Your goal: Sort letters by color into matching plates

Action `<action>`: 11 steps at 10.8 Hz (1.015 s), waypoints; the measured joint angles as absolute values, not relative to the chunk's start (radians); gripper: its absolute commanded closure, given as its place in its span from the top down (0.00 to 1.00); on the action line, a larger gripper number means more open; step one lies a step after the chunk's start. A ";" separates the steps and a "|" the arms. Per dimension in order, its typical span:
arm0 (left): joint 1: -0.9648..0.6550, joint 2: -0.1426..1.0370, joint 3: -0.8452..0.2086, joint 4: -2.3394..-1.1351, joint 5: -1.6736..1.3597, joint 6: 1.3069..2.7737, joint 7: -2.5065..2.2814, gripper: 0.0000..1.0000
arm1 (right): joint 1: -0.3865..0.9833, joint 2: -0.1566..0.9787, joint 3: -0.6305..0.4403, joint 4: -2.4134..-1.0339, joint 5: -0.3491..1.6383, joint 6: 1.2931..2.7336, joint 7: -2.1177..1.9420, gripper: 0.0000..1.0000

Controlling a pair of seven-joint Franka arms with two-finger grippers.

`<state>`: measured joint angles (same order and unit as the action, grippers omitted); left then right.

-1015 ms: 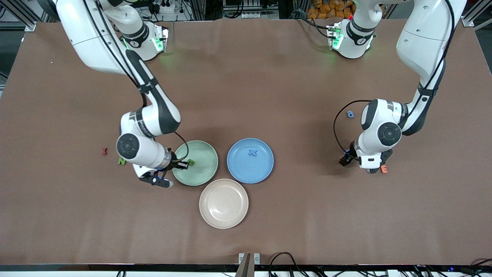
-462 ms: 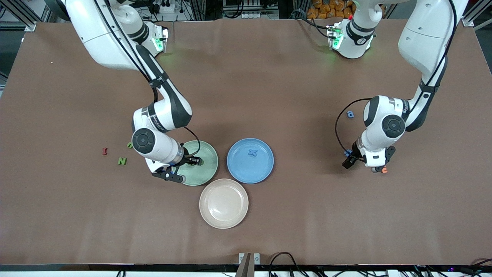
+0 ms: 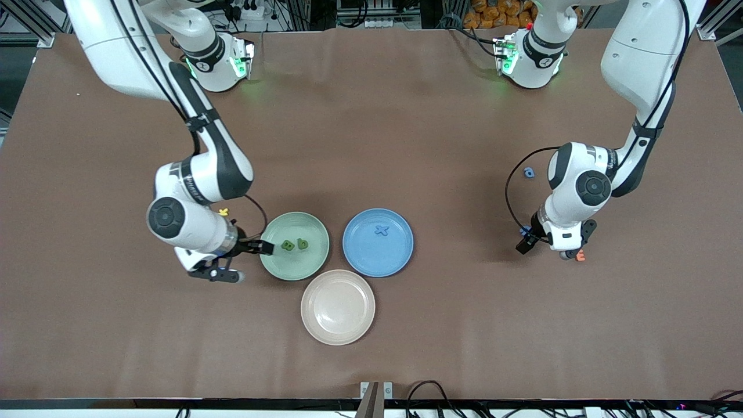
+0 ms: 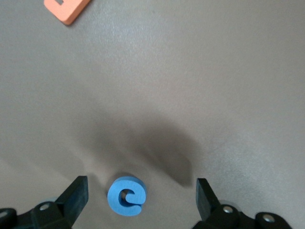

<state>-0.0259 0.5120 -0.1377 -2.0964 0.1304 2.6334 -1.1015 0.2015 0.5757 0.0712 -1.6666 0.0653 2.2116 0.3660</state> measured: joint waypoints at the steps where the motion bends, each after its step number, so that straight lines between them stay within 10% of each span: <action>1: -0.027 0.512 -0.139 -2.109 0.130 2.653 -1.102 1.00 | 0.172 0.572 0.071 -1.668 0.025 2.211 0.359 1.00; 2: -0.027 0.512 -0.139 -2.118 0.130 2.667 -1.102 1.00 | 0.145 0.571 0.070 -1.672 0.002 2.211 0.337 1.00; 3: -0.027 0.512 -0.139 -2.124 0.130 2.672 -1.102 0.33 | 0.117 0.570 0.070 -1.679 -0.006 2.220 0.303 1.00; 4: -0.027 0.512 -0.139 -2.125 0.130 2.673 -1.102 0.00 | 0.091 0.563 0.069 -1.704 -0.007 2.256 0.271 1.00; 11: -0.028 0.498 -0.139 -2.127 0.130 2.674 -1.102 0.00 | -0.022 0.509 0.044 -1.932 -0.012 2.472 0.062 1.00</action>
<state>-0.0277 0.4984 -0.1395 -2.1271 0.1304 2.6740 -1.1019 -0.0218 0.5089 0.0443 -1.9317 -0.0118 2.4716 0.0622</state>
